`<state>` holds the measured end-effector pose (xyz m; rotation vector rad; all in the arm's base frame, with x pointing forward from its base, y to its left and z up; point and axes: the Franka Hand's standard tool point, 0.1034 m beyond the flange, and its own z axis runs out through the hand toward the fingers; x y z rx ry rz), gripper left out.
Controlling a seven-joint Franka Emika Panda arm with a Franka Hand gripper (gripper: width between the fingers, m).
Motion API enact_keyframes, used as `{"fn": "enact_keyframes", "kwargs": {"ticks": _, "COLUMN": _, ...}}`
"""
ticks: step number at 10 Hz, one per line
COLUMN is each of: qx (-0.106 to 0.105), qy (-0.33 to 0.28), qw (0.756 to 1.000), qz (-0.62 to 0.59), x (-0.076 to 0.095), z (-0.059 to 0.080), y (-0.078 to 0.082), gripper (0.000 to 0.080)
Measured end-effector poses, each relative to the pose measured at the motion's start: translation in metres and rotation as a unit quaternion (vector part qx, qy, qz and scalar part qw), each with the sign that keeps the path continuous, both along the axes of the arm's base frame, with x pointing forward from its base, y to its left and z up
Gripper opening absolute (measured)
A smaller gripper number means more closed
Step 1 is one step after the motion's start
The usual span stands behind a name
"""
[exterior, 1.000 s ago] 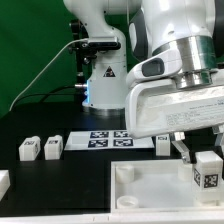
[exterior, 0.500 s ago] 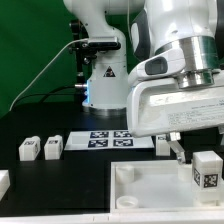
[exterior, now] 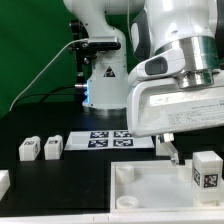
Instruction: Assemble one leg
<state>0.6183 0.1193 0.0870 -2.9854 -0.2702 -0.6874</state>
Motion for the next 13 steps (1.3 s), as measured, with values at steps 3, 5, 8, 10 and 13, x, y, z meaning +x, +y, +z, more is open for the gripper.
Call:
{"fn": "enact_keyframes", "kwargs": {"ticks": 3, "qx": 0.0, "qy": 0.0, "qw": 1.0, "qz": 0.0, "x": 0.0, "z": 0.0, "y": 0.0, "gripper": 0.0649}}
{"fn": "enact_keyframes", "kwargs": {"ticks": 5, "qx": -0.001, "qy": 0.018, "qw": 1.0, "qz": 0.001, "x": -0.001, "z": 0.012, "y": 0.001, "gripper": 0.0649}}
{"fn": "enact_keyframes", "kwargs": {"ticks": 8, "qx": -0.013, "qy": 0.129, "qw": 0.992, "qz": 0.006, "x": -0.005, "z": 0.023, "y": 0.004, "gripper": 0.0649}}
{"fn": "enact_keyframes", "kwargs": {"ticks": 10, "qx": -0.025, "qy": 0.227, "qw": 0.973, "qz": 0.009, "x": -0.006, "z": 0.018, "y": 0.001, "gripper": 0.0649}}
{"fn": "enact_keyframes", "kwargs": {"ticks": 13, "qx": -0.035, "qy": 0.331, "qw": 0.943, "qz": 0.011, "x": 0.007, "z": 0.009, "y": 0.004, "gripper": 0.0649}}
